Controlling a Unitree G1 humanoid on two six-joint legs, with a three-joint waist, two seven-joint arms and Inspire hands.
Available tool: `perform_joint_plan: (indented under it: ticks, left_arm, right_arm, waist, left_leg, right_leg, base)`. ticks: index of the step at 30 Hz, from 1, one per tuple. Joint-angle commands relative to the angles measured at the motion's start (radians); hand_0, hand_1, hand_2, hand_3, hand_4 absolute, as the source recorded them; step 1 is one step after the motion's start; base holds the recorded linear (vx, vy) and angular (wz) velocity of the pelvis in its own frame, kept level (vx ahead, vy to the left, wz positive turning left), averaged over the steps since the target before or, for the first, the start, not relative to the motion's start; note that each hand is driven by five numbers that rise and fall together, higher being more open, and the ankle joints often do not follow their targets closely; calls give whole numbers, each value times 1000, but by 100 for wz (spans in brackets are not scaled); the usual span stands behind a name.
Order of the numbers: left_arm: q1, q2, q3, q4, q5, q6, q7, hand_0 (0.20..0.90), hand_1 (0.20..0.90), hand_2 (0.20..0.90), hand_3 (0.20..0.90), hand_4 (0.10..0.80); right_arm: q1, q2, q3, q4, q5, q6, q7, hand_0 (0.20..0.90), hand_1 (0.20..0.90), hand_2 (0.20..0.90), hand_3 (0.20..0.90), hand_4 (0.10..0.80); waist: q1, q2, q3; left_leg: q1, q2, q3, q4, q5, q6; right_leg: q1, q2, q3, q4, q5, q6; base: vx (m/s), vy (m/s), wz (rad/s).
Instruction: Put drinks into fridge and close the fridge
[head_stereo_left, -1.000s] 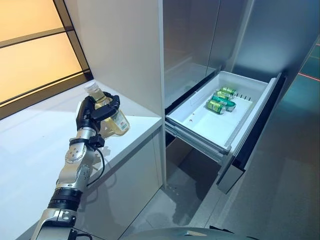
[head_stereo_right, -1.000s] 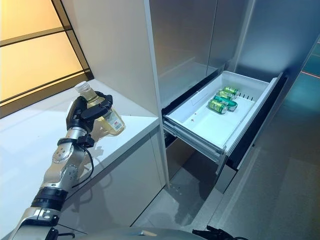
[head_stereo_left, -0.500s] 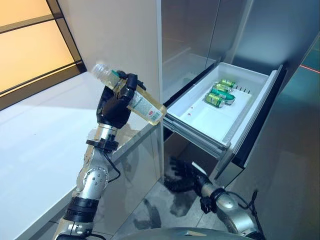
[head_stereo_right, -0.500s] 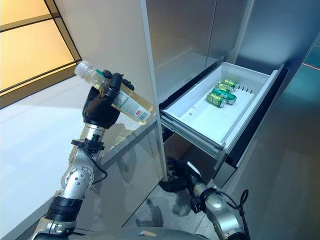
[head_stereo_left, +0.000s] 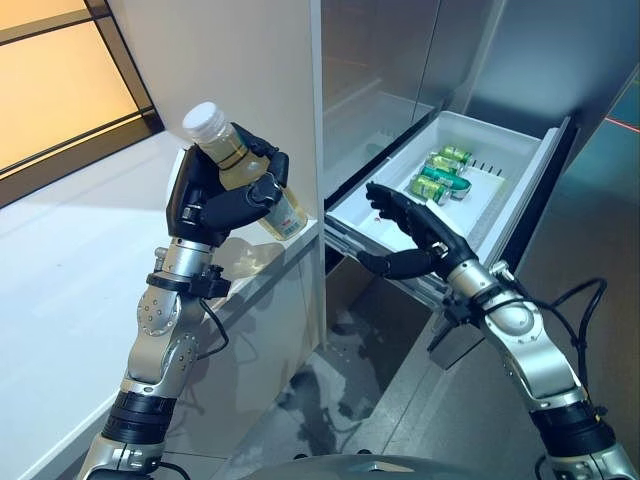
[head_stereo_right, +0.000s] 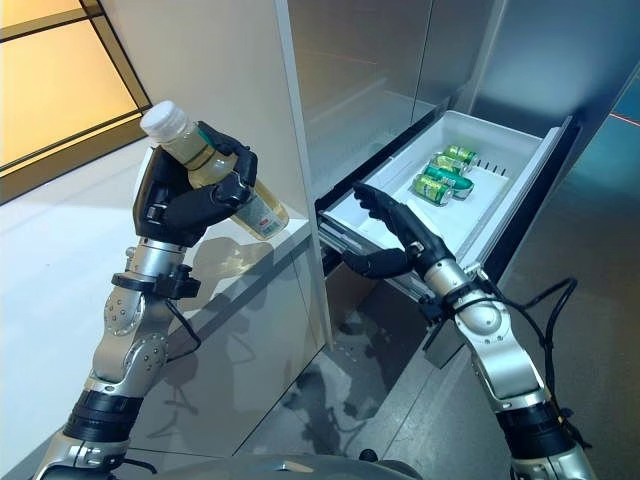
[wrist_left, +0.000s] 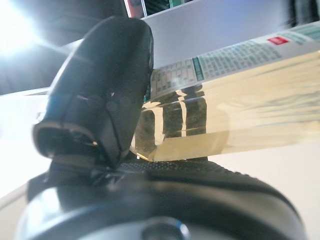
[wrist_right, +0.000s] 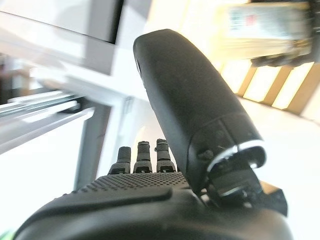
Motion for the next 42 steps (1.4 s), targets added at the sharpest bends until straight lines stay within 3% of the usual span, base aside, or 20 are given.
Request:
perform_joint_plan:
  ticks: [1,13,18,29,42]
  left_arm:
    - [-221,73,-4,-146,25,-151,30,300,300,300,200,100]
    - [-336,96,-119,-111,143,-152,157,300,300,300,200,100]
    - [-355,88,-145,-114,135,-142,153,300,300,300,200,100]
    - [-359,38,-212,-123,88,-78,81,300,300,300,200,100]
    - [-358,51,-245,-87,121,-60,81,300,300,300,200,100]
  right_arm:
    - [-137,-18,-9,-99,158,-2,48,900,900,900,900,800]
    - [-272,-32,94,-81,316,140,68,900,900,900,900,800]
    - [-296,-16,120,-81,358,169,63,900,900,900,900,800]
    - [-333,31,150,-75,397,163,-6,900,900,900,900,800]
    - [-363,39,153,-76,493,159,-21,900,900,900,900,800]
  waist:
    - [-1,-31,-86]
    - [-3,-45,-97]
    - [-3,-47,-99]
    - [-1,-49,-97]
    - [3,-51,-97]
  left_leg:
    - [5,-24,9,1,-57,13]
    - [7,-26,10,1,-54,11]
    - [5,-25,12,1,-53,11]
    - [3,-24,17,1,-52,11]
    - [-1,-22,23,1,-49,9]
  right_leg:
    - [-9,-24,32,42,6,62]
    - [-5,-25,26,38,9,61]
    - [-7,-24,28,36,11,61]
    - [-6,-23,30,30,17,63]
    - [-8,-23,22,25,21,63]
  base:
    - [0,0,0]
    - [0,0,0]
    - [-1,-2,-1]
    - [0,0,0]
    - [0,0,0]
